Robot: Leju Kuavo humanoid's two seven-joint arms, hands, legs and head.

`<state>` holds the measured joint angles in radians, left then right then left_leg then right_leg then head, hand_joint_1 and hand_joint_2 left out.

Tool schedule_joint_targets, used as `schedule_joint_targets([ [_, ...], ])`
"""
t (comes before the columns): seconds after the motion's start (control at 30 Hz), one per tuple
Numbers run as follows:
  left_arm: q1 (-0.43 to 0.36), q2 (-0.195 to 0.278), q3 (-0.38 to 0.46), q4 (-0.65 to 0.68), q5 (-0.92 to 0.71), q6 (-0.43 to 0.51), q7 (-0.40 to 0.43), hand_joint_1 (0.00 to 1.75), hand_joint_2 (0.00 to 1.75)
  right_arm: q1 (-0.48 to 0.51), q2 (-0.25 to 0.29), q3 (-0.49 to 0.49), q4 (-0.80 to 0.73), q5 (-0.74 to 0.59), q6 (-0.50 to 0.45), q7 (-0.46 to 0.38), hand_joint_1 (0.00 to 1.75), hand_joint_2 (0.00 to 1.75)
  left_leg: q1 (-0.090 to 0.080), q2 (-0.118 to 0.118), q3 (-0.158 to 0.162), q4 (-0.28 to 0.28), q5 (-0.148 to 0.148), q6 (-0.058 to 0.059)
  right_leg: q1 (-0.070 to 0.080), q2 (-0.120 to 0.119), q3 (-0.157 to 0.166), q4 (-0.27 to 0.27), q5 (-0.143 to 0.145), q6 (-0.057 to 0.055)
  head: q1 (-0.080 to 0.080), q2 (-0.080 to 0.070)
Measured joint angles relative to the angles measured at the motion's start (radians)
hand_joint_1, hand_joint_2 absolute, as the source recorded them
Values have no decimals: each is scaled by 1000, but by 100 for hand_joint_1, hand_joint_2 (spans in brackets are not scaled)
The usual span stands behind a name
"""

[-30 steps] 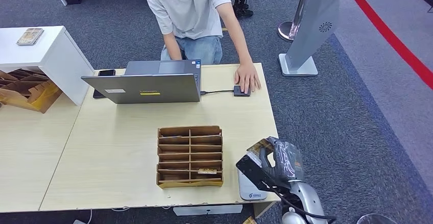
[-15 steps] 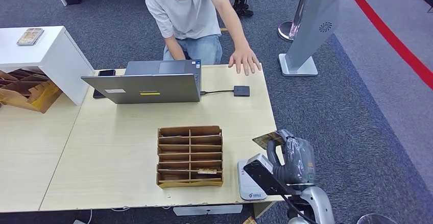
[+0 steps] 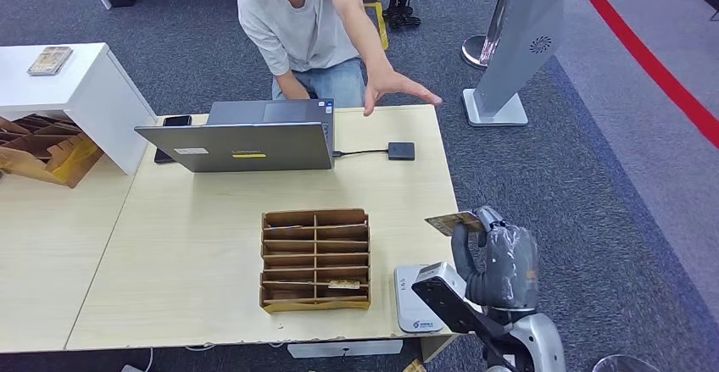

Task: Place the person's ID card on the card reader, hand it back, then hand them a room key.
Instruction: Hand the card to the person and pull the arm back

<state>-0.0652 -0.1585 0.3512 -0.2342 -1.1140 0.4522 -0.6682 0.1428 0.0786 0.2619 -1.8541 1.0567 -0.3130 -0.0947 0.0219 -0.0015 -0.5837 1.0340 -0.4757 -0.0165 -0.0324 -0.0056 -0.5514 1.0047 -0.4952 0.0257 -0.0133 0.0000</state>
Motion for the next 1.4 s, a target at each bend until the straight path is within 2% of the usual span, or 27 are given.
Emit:
schedule_joint_targets([
  [0.23, -1, -31, -28, 0, -25, -5, 29, 0, 0, -15, -4, 40, -45, 27, -27, -42, 175, 175, 0, 0, 0, 0, 0, 0, 0, 0, 0, 0, 0, 0, 0, 0],
  [0.57, -3, -36, -57, -1, -51, -29, 14, 0, 0, -98, -27, 127, -42, 67, -10, -42, 175, 175, 0, 0, 0, 0, 0, 0, 0, 0, 0, 0, 0, 0, 0, 0],
  [0.8, -3, -36, -59, -1, -54, -32, 13, 0, 0, -126, -33, 153, -23, 77, -8, -39, 175, 175, 0, 0, 0, 0, 0, 0, 0, 0, 0, 0, 0, 0, 0, 0],
  [1.0, -6, -36, -70, -1, -66, -42, 13, 0, 0, -160, -40, 167, 8, 123, 32, 5, 175, 175, 0, 0, 0, 0, 0, 0, 0, 0, 0, 0, 0, 0, 0, 0],
  [1.4, -10, -36, -98, -1, -89, -47, 24, 0, 0, -271, -40, 177, 199, 154, 111, 80, 175, 175, 0, 0, 0, 0, 1, 0, 0, 0, 0, 0, 0, 0, 0, 0],
])
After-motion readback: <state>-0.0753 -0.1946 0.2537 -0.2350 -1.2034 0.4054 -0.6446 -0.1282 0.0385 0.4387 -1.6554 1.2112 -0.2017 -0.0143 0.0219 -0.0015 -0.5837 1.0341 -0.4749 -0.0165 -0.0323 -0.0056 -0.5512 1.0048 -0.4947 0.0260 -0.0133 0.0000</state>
